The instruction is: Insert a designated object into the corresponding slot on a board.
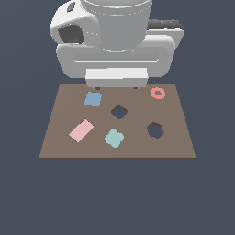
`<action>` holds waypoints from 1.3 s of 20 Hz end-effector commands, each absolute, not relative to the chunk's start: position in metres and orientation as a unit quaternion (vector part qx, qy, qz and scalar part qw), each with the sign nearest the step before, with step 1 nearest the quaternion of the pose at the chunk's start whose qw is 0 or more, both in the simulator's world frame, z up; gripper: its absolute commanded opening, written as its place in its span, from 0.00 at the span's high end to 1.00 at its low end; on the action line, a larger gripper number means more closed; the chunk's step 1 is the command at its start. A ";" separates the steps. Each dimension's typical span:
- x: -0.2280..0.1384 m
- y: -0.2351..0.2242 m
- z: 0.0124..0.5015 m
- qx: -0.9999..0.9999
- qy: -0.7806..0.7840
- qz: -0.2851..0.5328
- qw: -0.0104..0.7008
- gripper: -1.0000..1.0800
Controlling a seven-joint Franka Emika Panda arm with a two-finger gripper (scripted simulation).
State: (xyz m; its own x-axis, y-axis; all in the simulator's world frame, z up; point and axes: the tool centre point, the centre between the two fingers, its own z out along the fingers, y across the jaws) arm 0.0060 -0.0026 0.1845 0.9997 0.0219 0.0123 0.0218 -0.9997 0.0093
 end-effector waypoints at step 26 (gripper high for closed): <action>0.066 -0.001 0.089 0.981 -0.195 0.002 0.002 0.04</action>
State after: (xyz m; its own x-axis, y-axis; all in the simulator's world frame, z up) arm 0.0604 -0.0001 0.0981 0.9382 -0.3460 0.0049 -0.3460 -0.9382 0.0044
